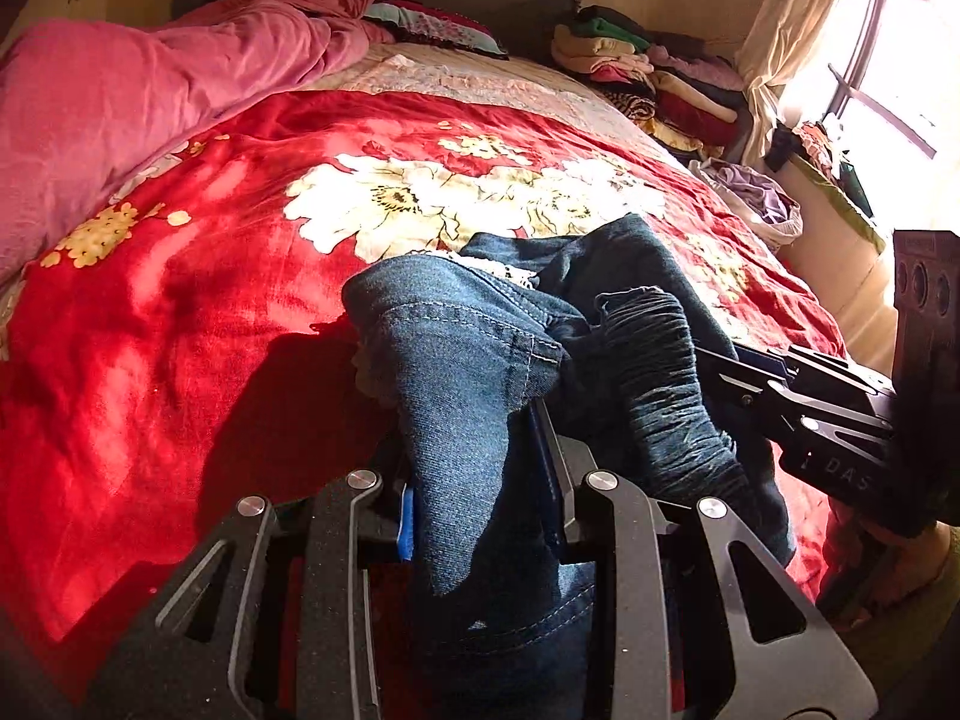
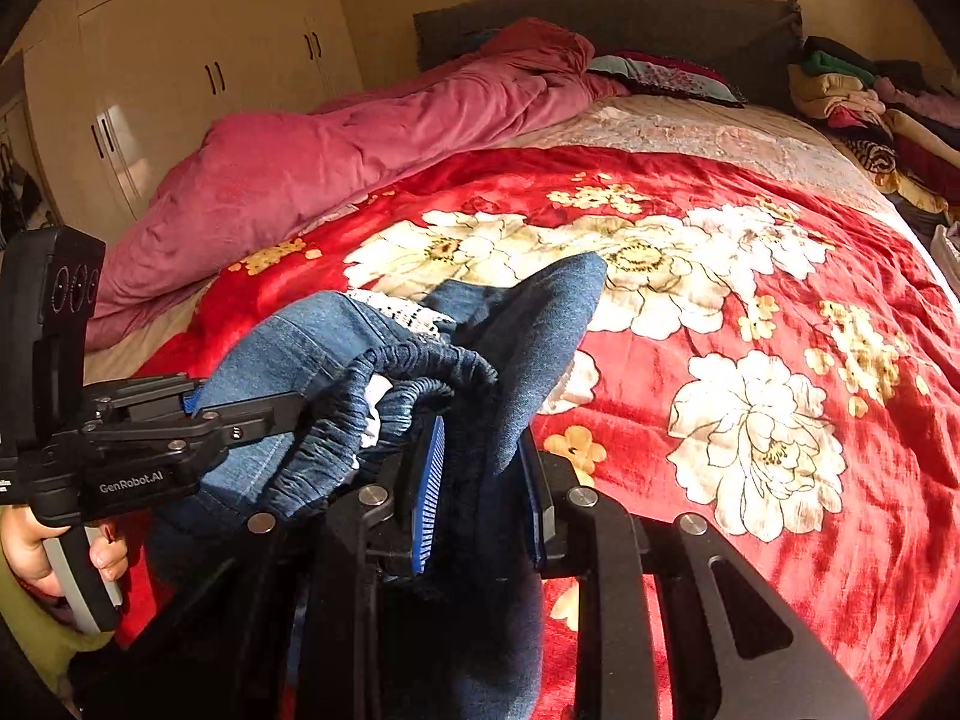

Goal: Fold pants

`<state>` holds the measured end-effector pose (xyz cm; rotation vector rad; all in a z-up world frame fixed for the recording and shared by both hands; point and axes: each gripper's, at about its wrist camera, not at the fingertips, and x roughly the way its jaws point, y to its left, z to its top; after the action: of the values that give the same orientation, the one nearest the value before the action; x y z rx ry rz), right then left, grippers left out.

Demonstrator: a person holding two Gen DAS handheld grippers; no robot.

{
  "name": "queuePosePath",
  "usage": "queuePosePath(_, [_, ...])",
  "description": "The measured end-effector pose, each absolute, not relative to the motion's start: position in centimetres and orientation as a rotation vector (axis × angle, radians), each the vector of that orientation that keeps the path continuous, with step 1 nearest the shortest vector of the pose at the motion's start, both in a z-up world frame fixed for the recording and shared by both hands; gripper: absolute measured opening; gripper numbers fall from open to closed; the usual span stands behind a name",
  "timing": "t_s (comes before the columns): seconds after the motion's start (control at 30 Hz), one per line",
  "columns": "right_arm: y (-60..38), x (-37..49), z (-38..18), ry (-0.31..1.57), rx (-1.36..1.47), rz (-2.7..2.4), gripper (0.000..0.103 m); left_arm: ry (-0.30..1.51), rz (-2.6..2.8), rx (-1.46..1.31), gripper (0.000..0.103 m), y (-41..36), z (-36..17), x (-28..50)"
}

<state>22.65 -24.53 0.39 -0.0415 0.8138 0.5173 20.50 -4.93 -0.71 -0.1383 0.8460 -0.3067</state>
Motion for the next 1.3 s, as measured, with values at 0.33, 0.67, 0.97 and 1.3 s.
queuePosePath(0.33, [-25.3,23.7,-2.4,0.899,-0.071,0.413,0.039,0.879,-0.298,-0.178,0.039,-3.7,-2.7,21.0])
queuePosePath(0.67, [-25.5,23.9,-2.5,0.913,-0.056,0.383,0.046,0.880,-0.298,-0.180,0.040,-3.7,-2.8,21.0])
queuePosePath(0.97, [-25.1,23.0,-1.3,0.873,-0.075,0.371,0.058,0.877,-0.294,-0.174,0.047,-3.7,-2.6,20.9])
queuePosePath(1.3, [-25.8,21.2,1.2,0.801,-0.036,0.380,0.079,0.845,-0.285,-0.170,0.060,-3.6,-0.7,19.2])
